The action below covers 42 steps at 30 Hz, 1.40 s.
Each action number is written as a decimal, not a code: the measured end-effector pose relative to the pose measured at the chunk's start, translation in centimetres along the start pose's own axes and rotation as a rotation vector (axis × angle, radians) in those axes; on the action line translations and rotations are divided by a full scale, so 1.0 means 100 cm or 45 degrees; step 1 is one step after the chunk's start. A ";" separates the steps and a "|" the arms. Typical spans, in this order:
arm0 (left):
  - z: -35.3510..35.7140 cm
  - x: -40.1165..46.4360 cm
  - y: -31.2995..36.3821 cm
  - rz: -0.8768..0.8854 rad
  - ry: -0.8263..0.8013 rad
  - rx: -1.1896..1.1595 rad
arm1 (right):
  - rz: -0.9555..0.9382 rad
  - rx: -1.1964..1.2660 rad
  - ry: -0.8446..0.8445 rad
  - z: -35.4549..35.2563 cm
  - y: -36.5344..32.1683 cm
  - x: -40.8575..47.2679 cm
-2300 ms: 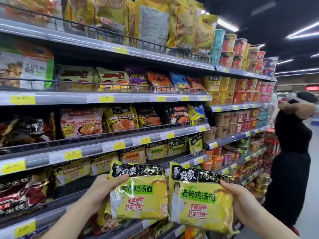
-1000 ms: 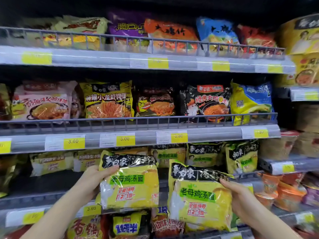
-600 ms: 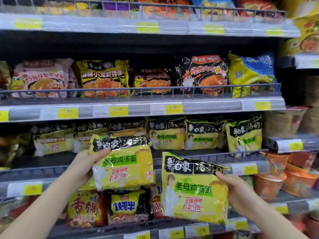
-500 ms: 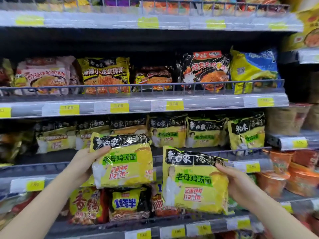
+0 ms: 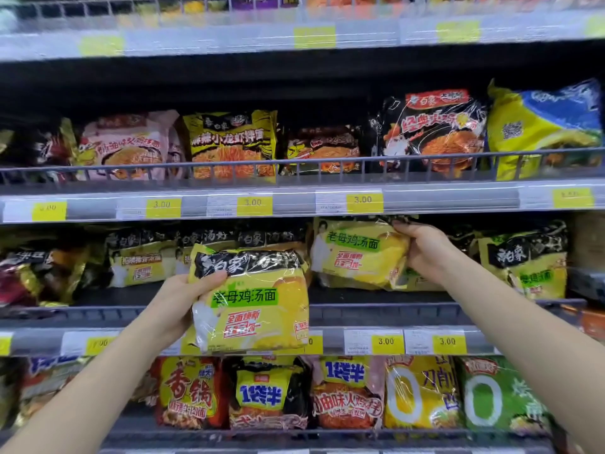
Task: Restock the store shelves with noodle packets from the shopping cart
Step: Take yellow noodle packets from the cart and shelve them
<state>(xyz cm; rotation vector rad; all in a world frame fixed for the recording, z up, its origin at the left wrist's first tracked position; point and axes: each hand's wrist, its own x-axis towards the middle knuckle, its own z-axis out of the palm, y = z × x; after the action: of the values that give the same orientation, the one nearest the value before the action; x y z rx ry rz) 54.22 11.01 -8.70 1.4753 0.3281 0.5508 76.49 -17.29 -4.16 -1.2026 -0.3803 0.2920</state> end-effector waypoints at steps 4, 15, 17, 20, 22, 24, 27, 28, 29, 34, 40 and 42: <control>0.003 0.006 -0.002 0.020 0.044 -0.003 | 0.044 -0.142 0.018 0.004 0.016 0.022; 0.002 0.014 -0.002 0.003 0.005 0.020 | 0.170 -0.301 0.092 -0.004 0.041 0.042; 0.005 0.016 -0.003 0.014 0.017 0.021 | 0.196 -0.355 0.055 -0.007 0.043 0.046; 0.008 0.018 -0.001 0.022 -0.002 0.019 | 0.161 -0.522 0.046 -0.007 0.041 0.048; 0.008 0.021 -0.002 -0.003 -0.023 0.056 | 0.133 -0.710 0.030 -0.005 0.035 0.045; 0.012 0.024 -0.002 -0.017 -0.036 0.047 | 0.121 -0.928 -0.004 -0.004 0.031 0.042; 0.020 0.026 0.000 -0.024 -0.051 0.033 | 0.132 -1.196 0.001 -0.001 0.025 0.038; 0.021 0.027 0.000 -0.012 -0.050 0.027 | 0.132 -1.263 0.037 0.002 0.024 0.037; 0.022 0.028 0.000 -0.006 -0.053 0.017 | 0.137 -1.318 0.093 0.005 0.023 0.036; 0.028 0.032 0.000 -0.007 -0.081 0.050 | 0.150 -1.686 0.267 0.023 0.022 0.028; 0.032 0.031 0.001 0.005 -0.103 0.035 | -0.042 -2.204 0.265 0.035 0.014 0.006; 0.035 0.031 0.002 0.013 -0.112 0.027 | -0.292 -1.952 0.209 0.038 0.018 -0.011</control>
<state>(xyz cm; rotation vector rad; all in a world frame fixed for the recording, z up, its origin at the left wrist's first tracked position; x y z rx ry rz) 58.65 9.74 -7.81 1.5177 0.2584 0.4903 73.85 -13.90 -4.84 -2.6215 -0.6093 -0.4170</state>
